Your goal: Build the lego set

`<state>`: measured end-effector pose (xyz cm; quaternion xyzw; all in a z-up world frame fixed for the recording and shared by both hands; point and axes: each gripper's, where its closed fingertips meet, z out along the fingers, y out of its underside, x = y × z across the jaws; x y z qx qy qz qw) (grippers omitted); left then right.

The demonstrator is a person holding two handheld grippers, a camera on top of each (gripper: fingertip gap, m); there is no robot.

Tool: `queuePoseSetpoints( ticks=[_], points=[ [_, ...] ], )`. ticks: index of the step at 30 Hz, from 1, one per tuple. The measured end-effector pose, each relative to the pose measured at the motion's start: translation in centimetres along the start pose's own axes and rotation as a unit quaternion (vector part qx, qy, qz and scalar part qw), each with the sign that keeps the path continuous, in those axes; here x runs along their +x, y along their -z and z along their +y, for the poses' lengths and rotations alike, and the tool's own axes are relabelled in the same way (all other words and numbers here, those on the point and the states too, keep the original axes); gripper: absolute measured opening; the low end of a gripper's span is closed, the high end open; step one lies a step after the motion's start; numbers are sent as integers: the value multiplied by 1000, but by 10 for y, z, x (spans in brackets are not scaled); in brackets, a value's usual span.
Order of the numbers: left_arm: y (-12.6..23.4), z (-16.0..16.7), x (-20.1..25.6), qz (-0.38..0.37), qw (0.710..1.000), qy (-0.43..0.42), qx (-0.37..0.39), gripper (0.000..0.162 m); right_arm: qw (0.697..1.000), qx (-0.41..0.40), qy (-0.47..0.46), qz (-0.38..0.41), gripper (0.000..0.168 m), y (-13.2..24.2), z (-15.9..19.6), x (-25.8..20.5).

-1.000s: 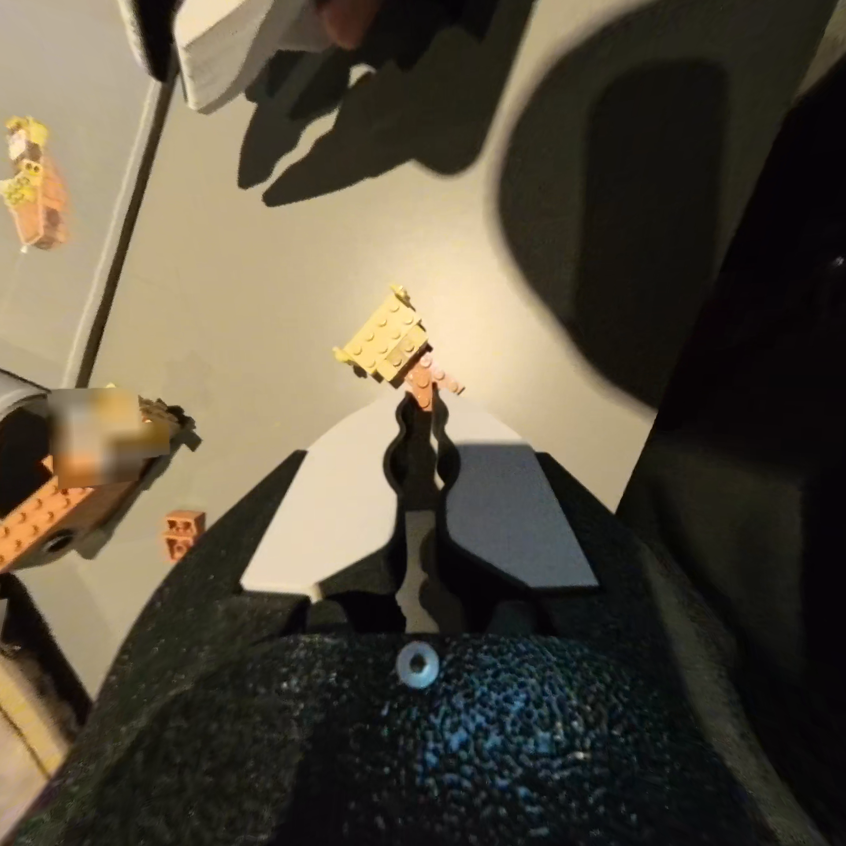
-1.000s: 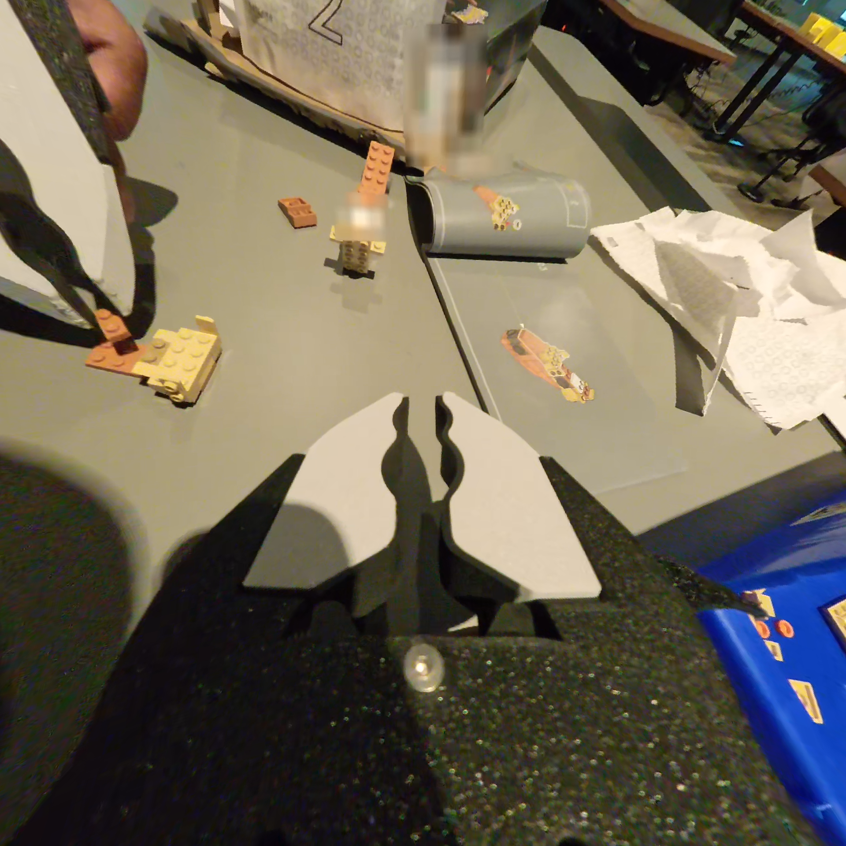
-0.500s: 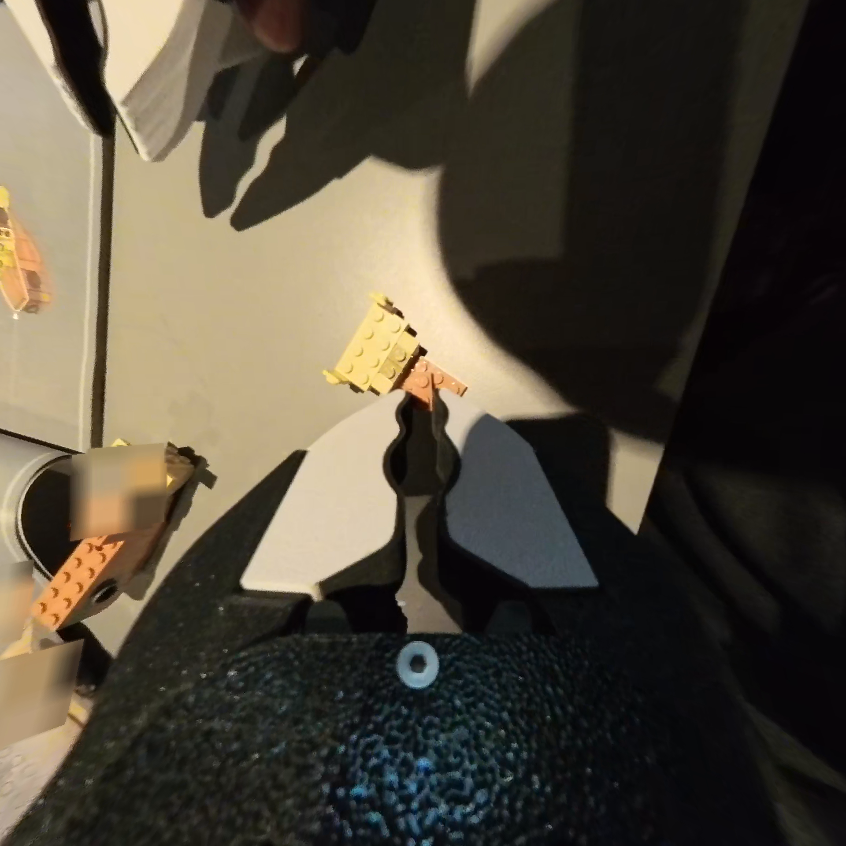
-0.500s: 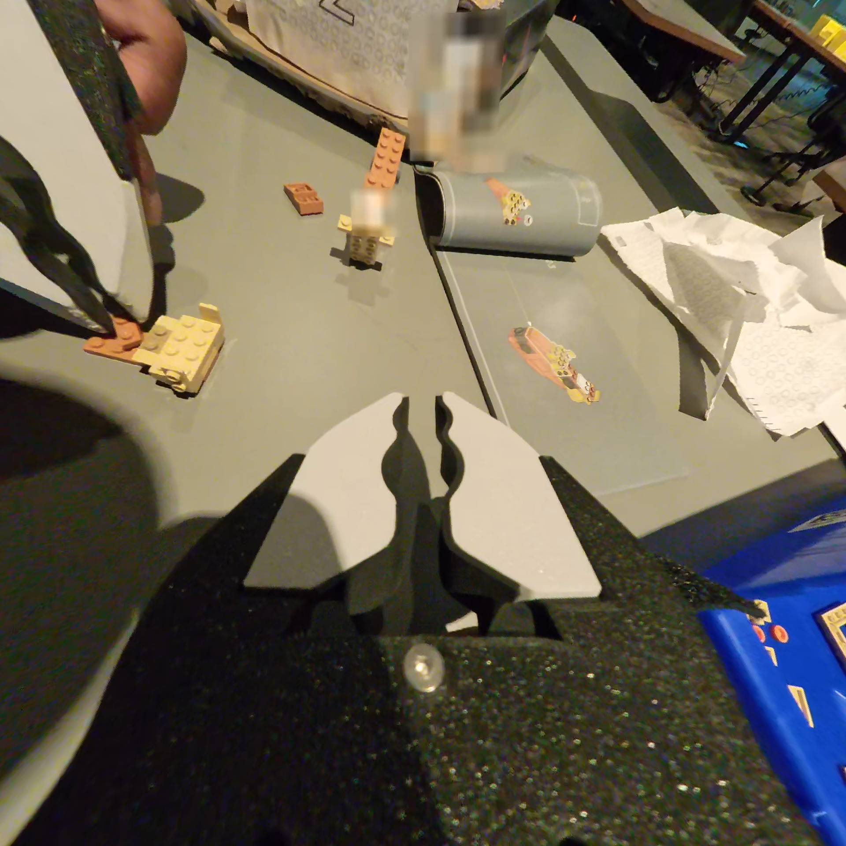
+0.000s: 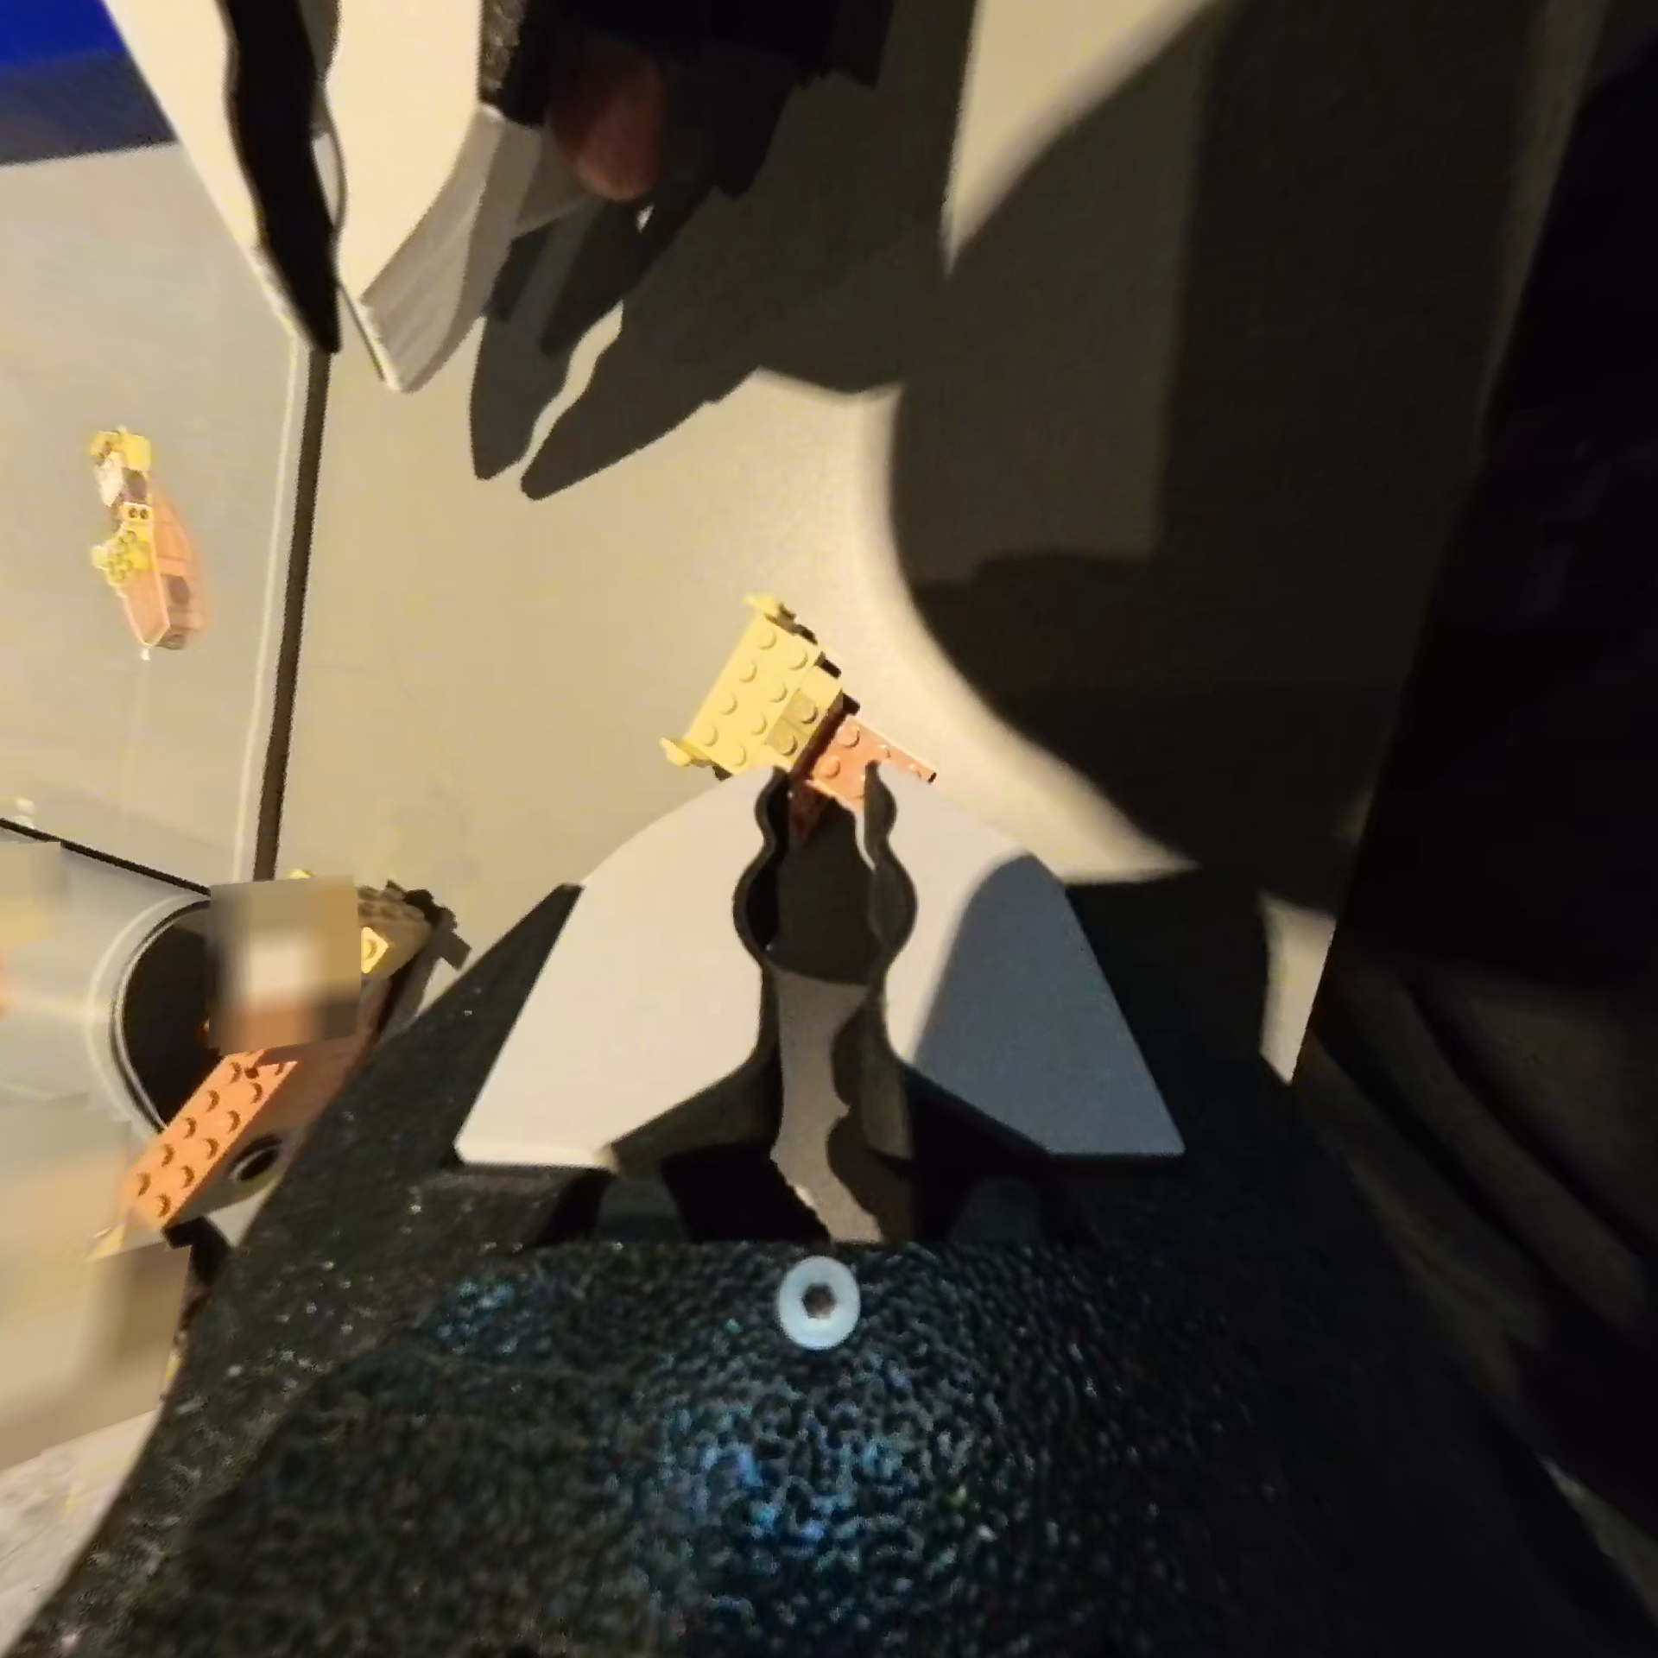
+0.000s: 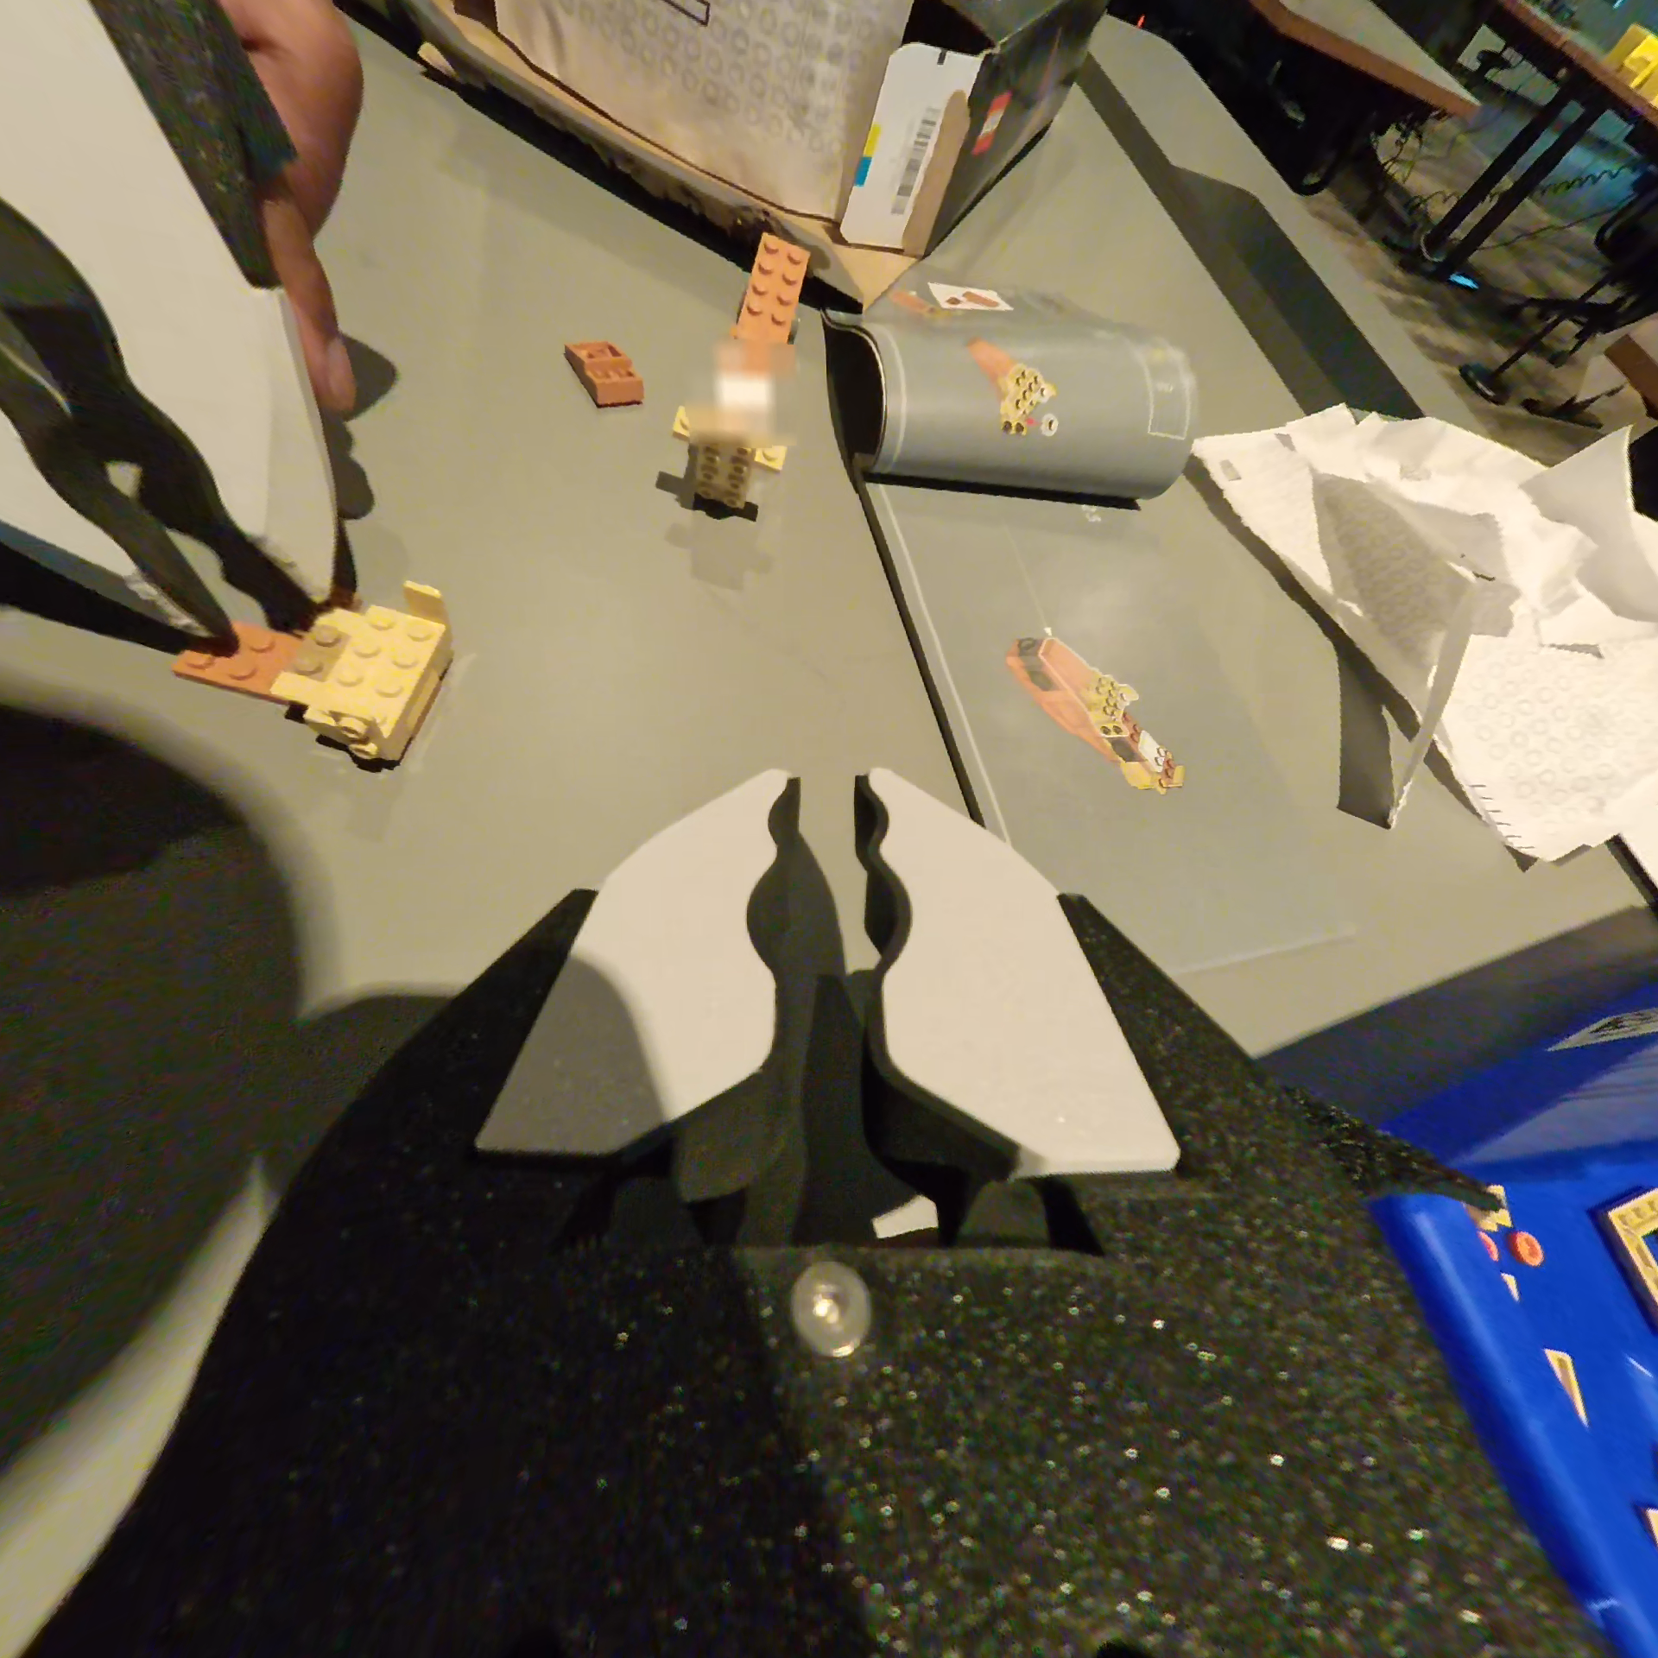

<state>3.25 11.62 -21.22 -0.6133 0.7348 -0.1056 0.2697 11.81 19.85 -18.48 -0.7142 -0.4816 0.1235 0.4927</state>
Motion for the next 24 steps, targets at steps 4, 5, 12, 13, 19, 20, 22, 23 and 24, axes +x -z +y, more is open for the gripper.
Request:
queuePoseSetpoints(
  ticks=[4,5,12,13,19,20,22,23,24],
  points=[
    [6,4,-4,2,995,95,10,15,1000,0,0,-1,11,0,0,0],
    [7,6,-6,7,990,140,13,15,1000,-1,0,-1,11,0,0,0],
    [1,13,-6,34,948,310,56,20,1000,-3,6,-1,11,-1,1,0],
    [1,14,-6,33,953,295,60,19,1000,-3,6,-1,11,-1,1,0],
    [4,15,-14,50,986,137,83,14,1000,-4,8,-2,11,-1,2,-1],
    [3,14,-15,58,988,115,88,13,1000,-4,8,-2,11,-1,2,-1],
    [0,15,-15,72,991,70,89,12,1000,-5,9,-3,11,-1,2,-1],
    [-2,18,-15,79,992,52,83,13,1000,-5,9,-3,11,-1,2,-1],
    [-3,19,-13,88,992,36,79,14,1000,-5,9,-4,11,-1,2,-1]
  ],
)
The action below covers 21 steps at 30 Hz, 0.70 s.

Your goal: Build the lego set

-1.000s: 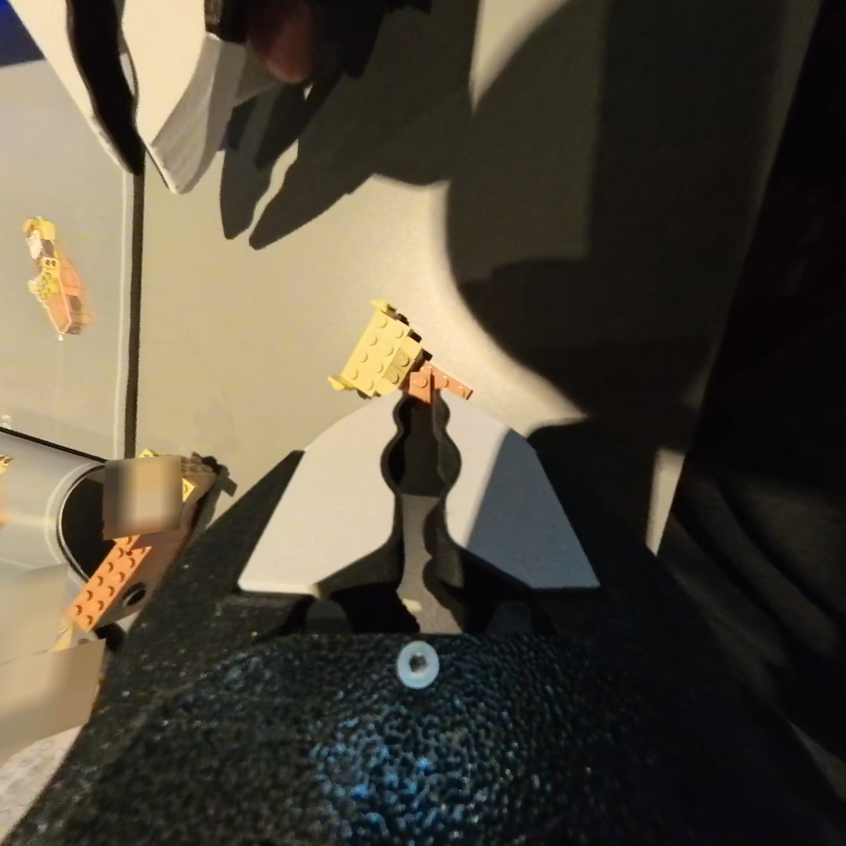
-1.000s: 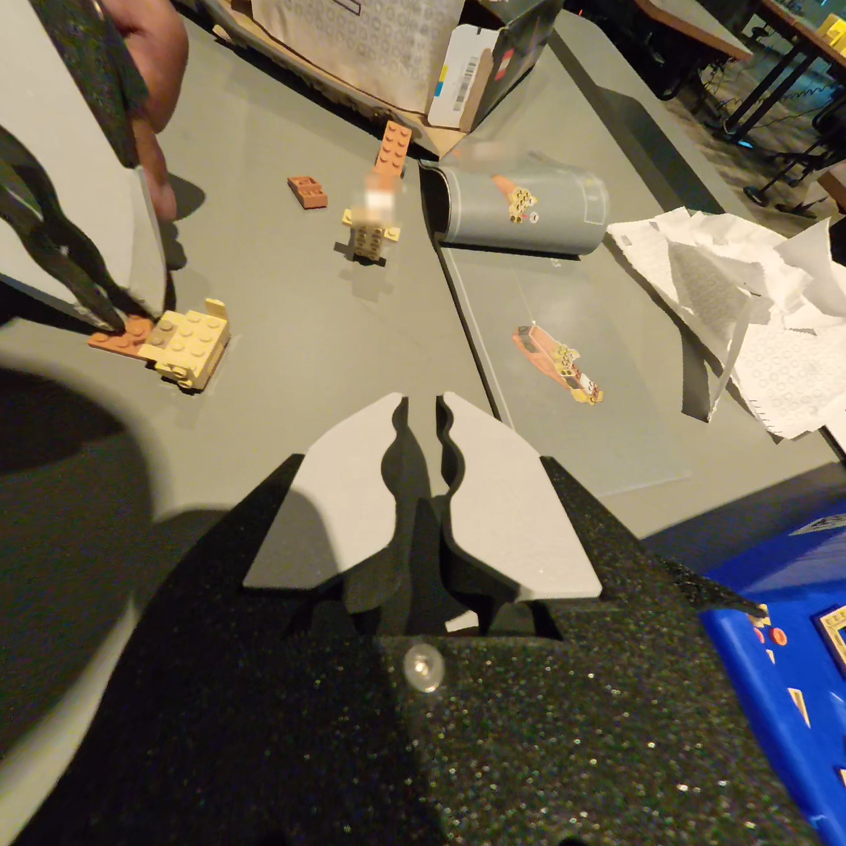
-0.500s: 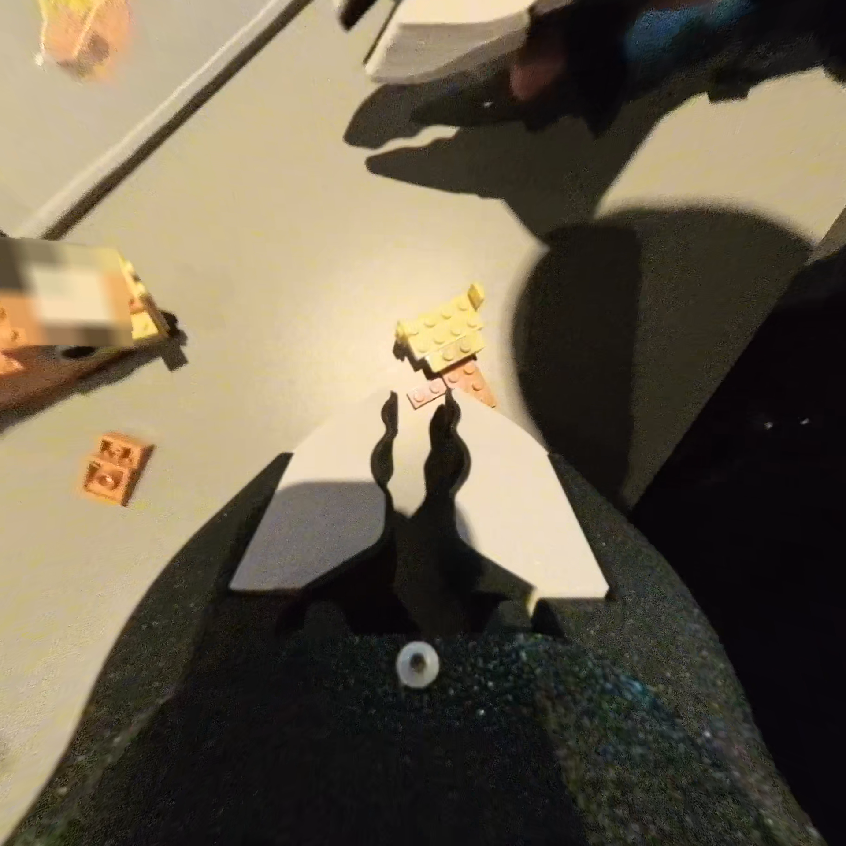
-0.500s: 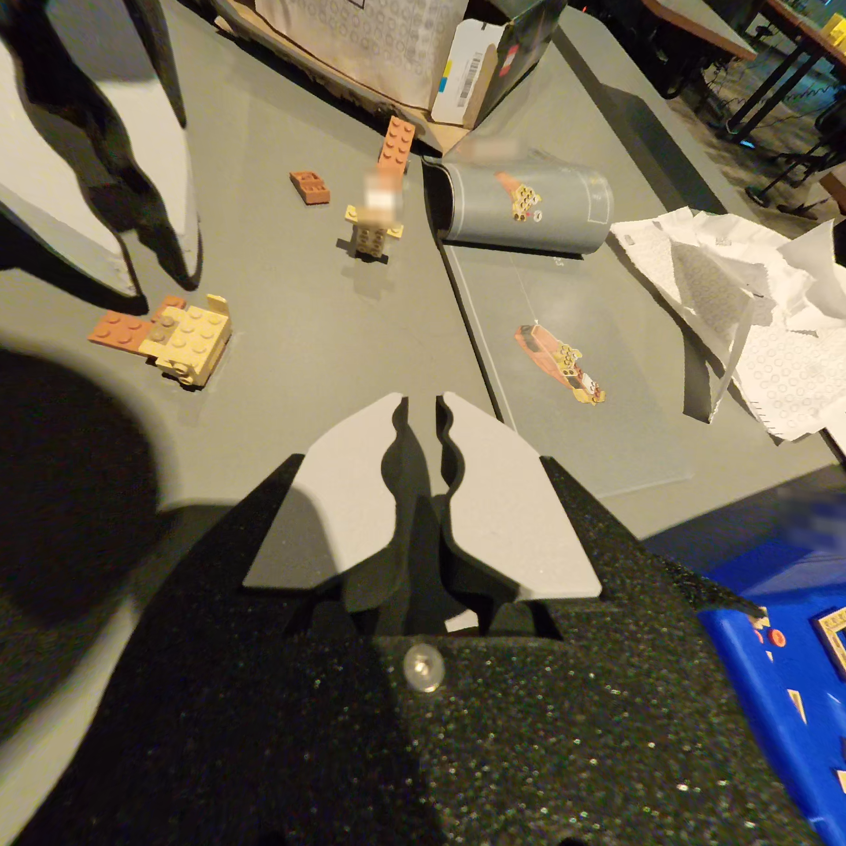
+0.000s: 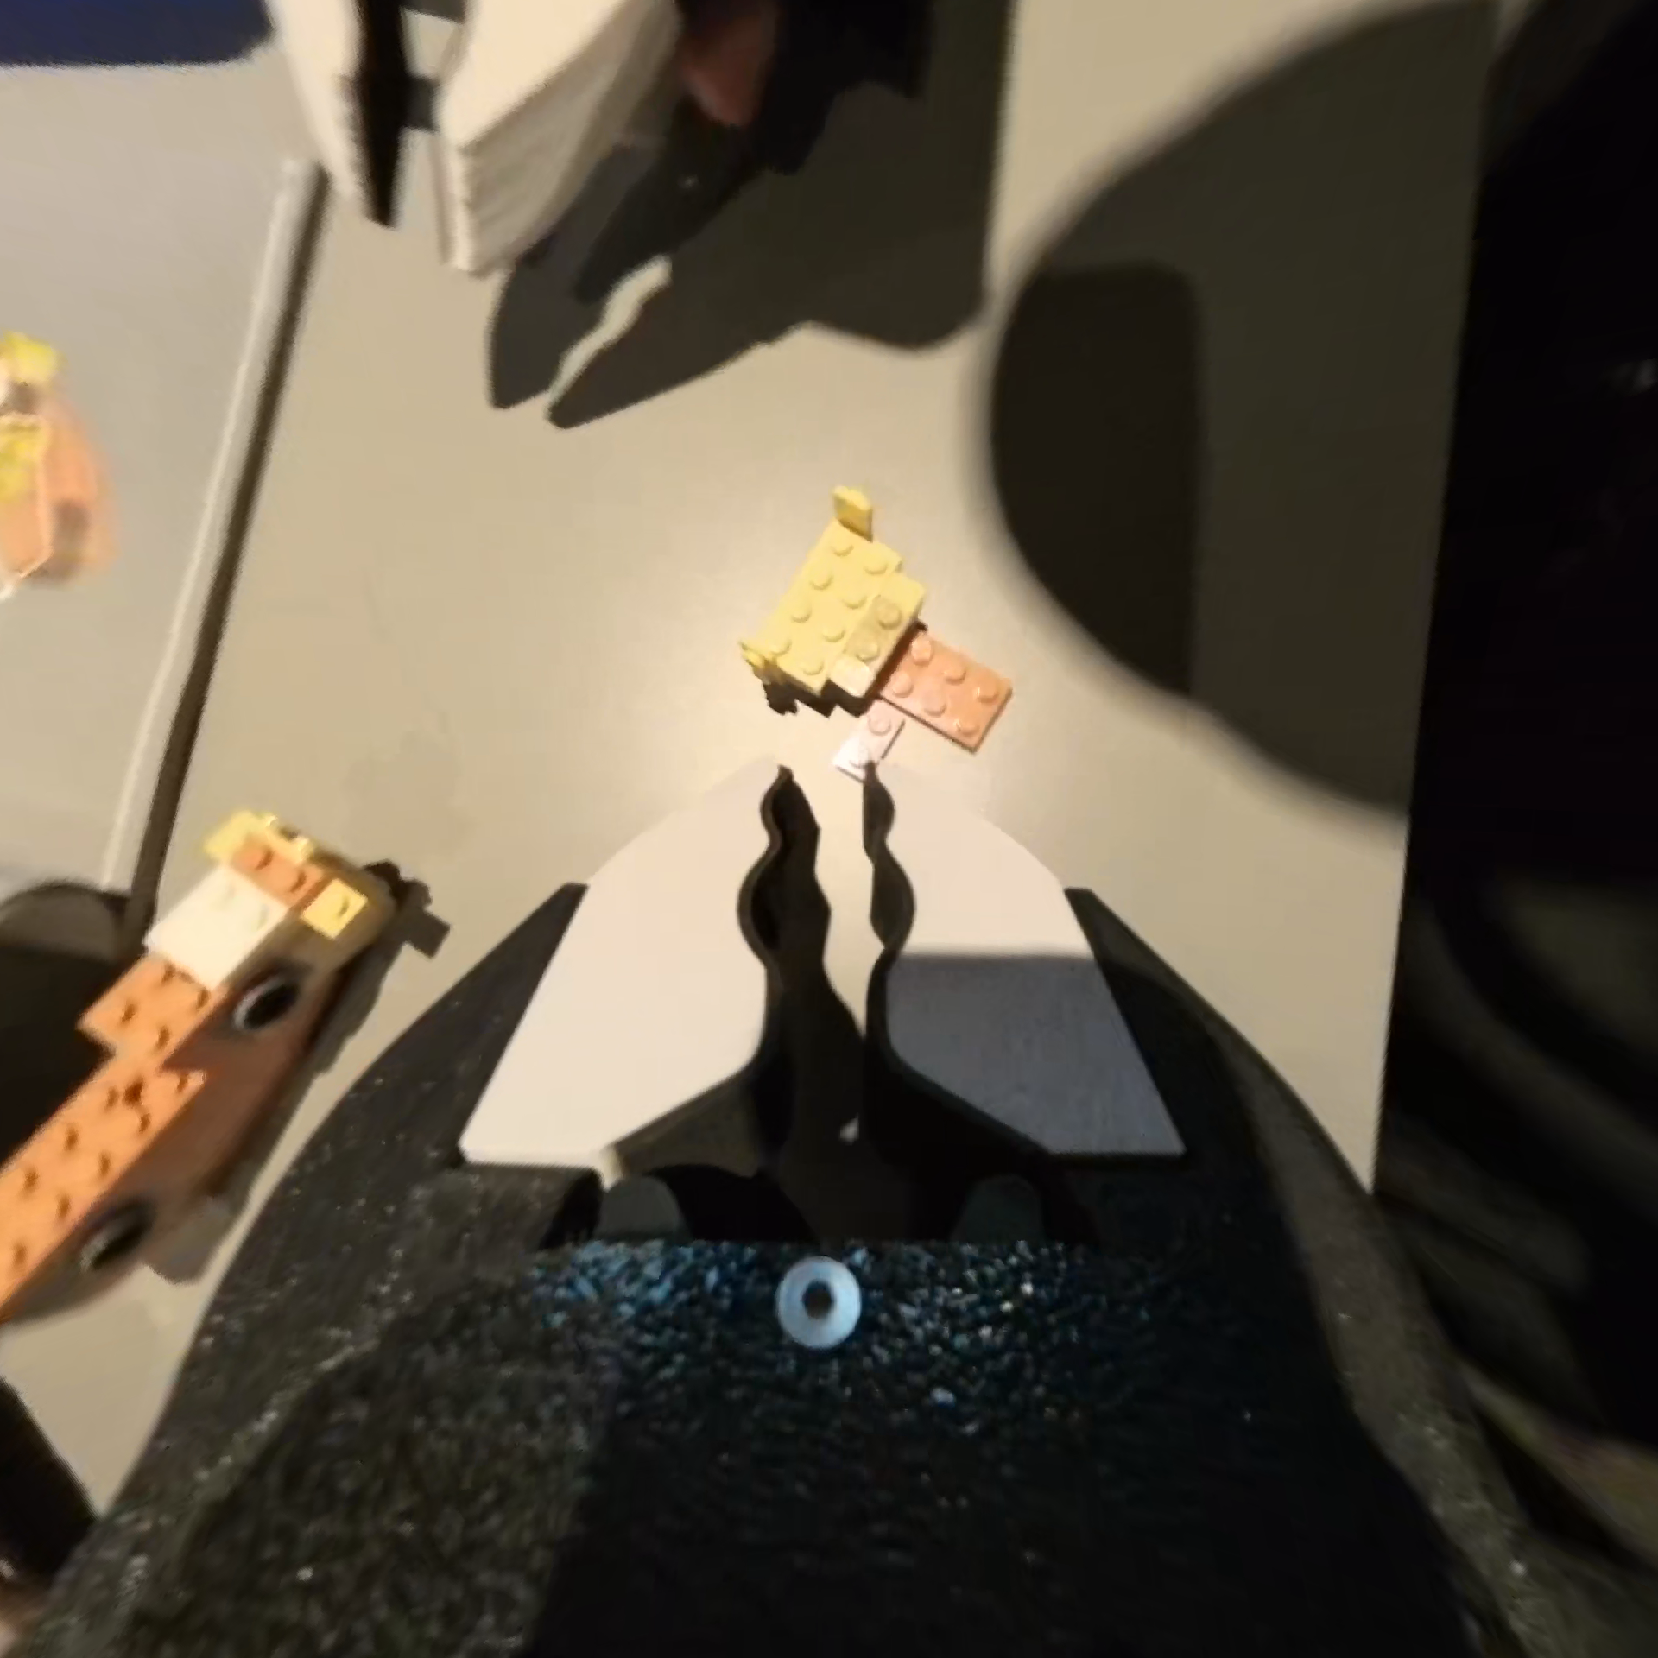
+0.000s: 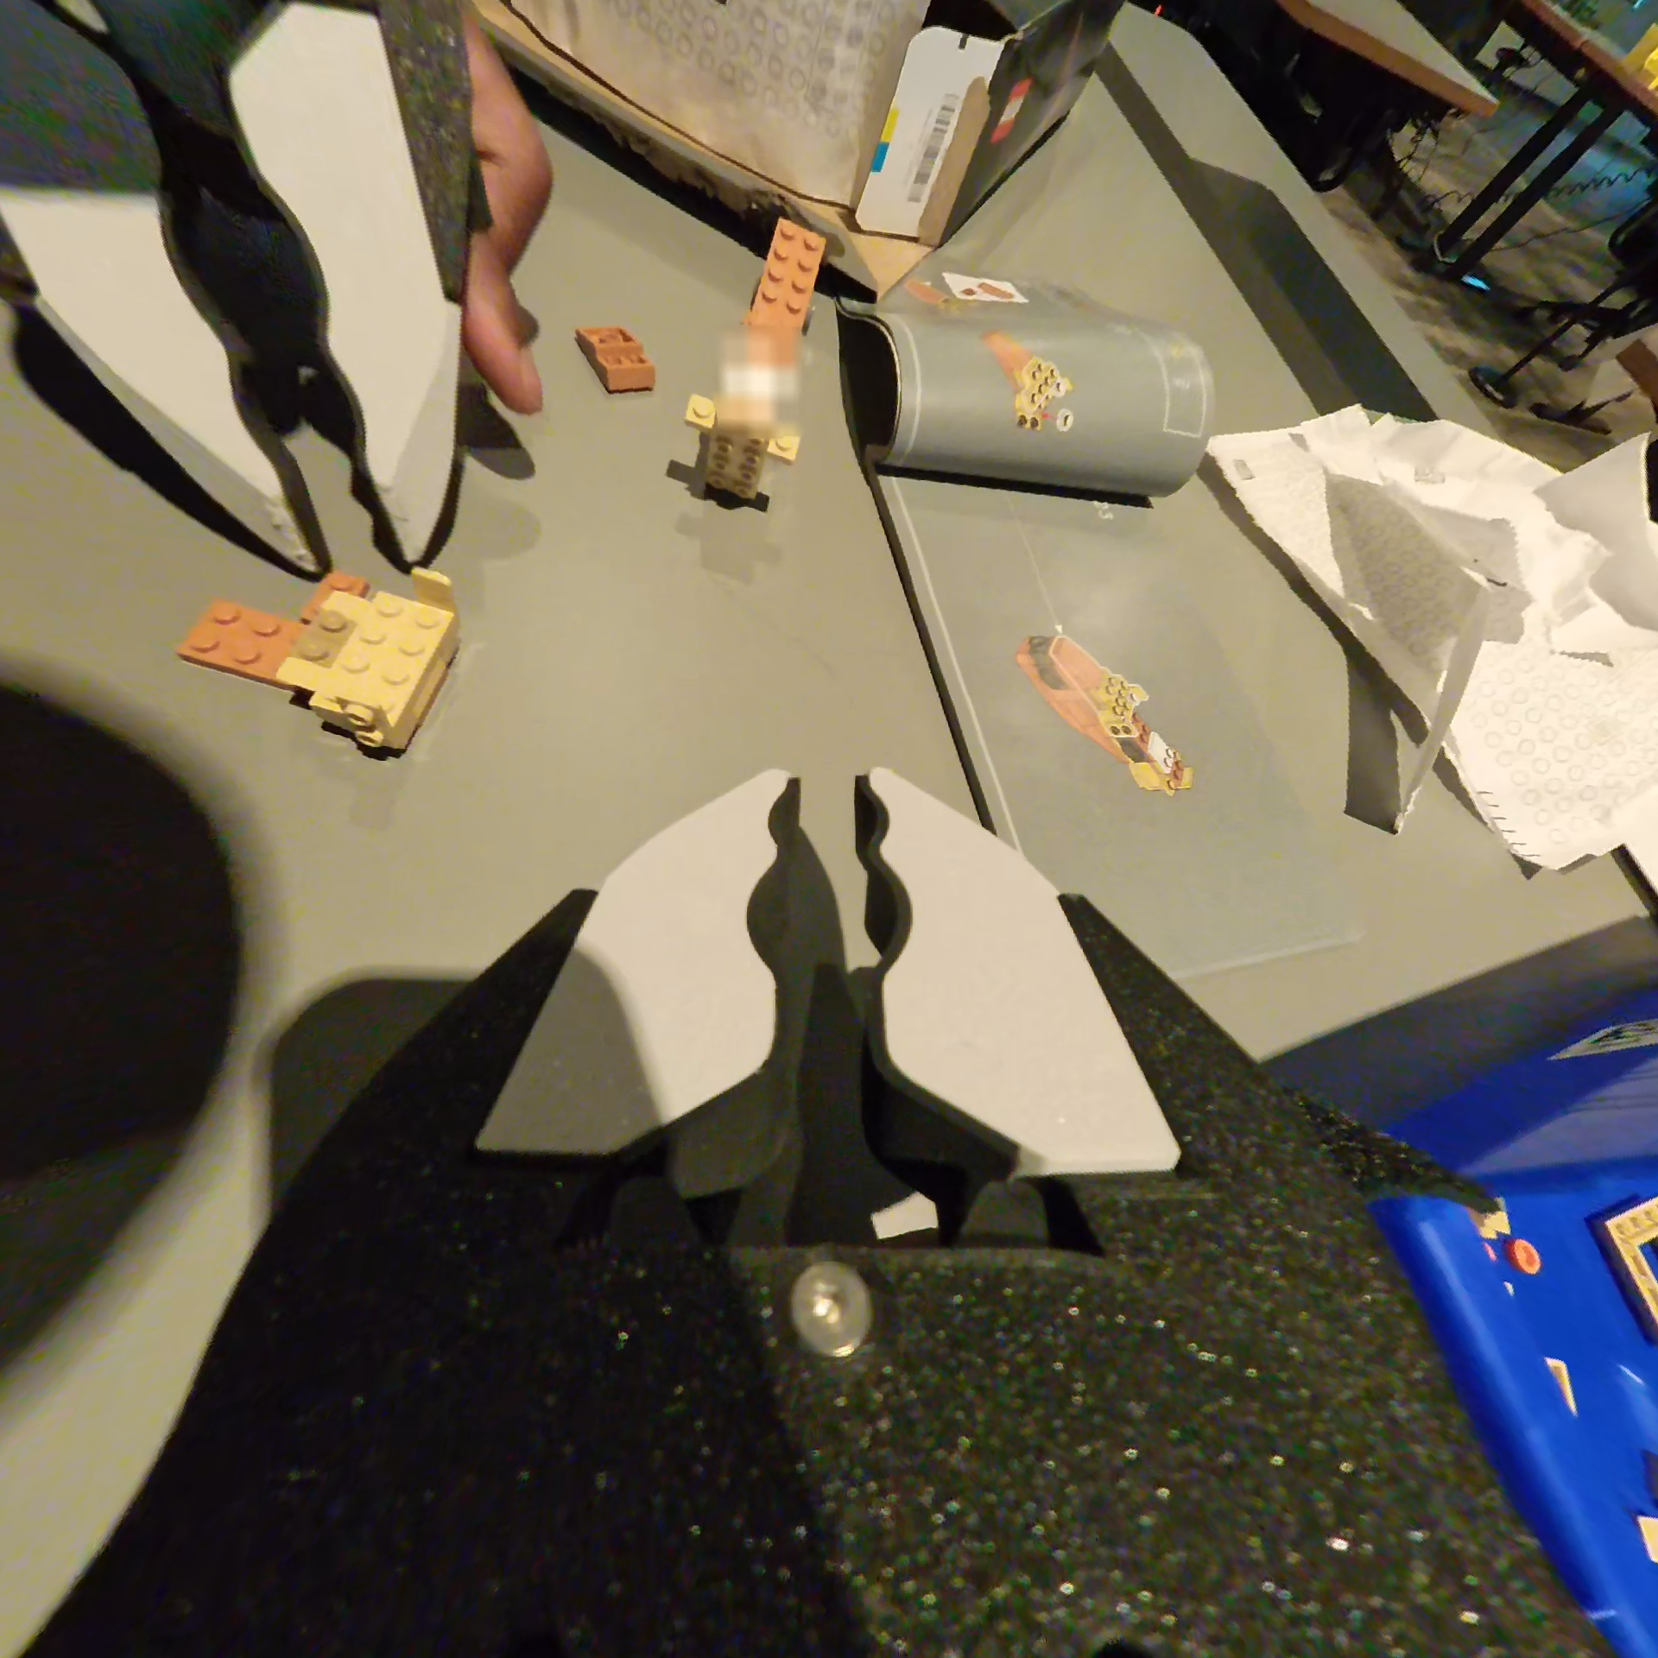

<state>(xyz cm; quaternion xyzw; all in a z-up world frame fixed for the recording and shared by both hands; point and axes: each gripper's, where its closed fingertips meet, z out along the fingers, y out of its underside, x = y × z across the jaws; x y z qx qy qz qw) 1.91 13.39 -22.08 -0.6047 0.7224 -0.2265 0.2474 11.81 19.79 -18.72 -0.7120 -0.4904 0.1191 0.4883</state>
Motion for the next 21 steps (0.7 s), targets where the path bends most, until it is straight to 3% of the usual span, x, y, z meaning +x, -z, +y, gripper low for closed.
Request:
queuePoseSetpoints(
  ticks=[14,21],
  points=[
    [-6,-5,11,83,994,-71,-3,7,1000,0,-2,-4,11,0,0,0],
    [3,-16,17,71,996,-52,33,7,1000,0,-1,-4,11,0,0,-1]
  ],
)
